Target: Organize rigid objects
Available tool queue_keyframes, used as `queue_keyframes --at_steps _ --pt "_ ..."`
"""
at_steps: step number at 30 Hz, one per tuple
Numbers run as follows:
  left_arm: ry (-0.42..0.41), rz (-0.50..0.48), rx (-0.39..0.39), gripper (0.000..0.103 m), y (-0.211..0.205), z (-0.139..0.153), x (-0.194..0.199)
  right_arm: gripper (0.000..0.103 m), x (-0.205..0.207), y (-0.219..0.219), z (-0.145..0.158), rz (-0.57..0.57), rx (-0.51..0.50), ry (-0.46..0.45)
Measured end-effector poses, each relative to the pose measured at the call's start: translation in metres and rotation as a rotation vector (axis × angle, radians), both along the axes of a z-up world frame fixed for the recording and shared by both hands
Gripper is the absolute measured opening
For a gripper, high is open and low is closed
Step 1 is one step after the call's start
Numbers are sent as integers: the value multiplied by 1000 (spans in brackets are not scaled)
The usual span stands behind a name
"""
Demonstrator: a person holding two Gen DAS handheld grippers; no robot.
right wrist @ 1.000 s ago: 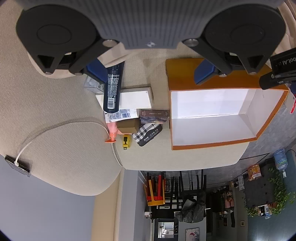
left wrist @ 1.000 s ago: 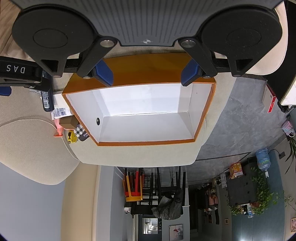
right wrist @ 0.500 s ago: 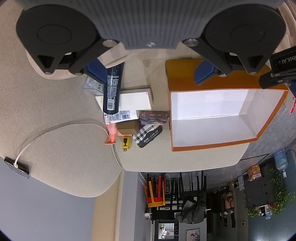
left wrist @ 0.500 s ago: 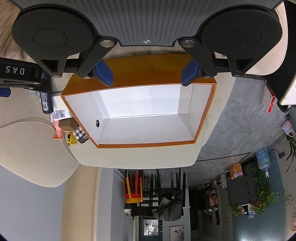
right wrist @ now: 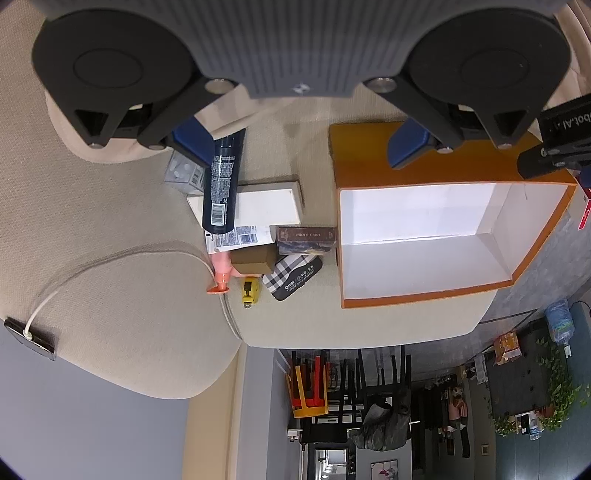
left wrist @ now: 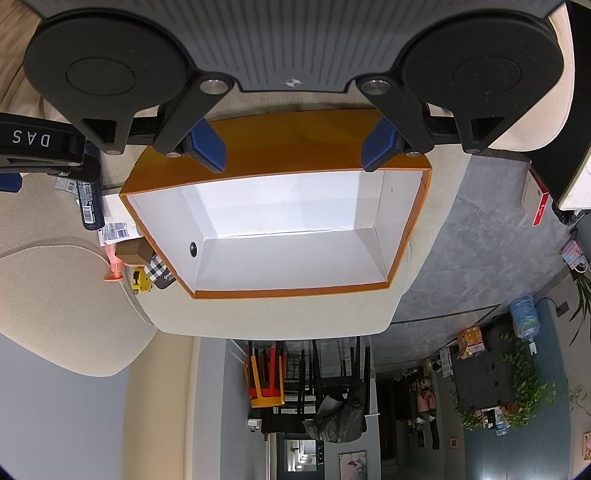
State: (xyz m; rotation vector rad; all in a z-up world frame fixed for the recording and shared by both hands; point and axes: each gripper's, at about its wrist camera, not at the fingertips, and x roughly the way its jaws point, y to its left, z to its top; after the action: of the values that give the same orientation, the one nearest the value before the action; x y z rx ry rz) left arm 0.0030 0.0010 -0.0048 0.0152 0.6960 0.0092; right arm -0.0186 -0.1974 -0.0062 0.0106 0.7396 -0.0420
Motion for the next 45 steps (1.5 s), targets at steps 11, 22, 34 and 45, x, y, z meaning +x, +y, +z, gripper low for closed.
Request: queue_keyframes --at_steps 11,22,34,45 --pt "7 -19 -2 97 1 -2 2 98 3 0 -3 3 4 18" --pt "-3 -253 -11 80 -27 16 32 96 25 -31 -2 -40 38 31" --pt "133 -640 61 59 -120 1 116 71 93 -98 -32 -170 170 199" --pt "274 -991 248 62 -188 -23 183 60 163 -130 -70 -205 240 359"
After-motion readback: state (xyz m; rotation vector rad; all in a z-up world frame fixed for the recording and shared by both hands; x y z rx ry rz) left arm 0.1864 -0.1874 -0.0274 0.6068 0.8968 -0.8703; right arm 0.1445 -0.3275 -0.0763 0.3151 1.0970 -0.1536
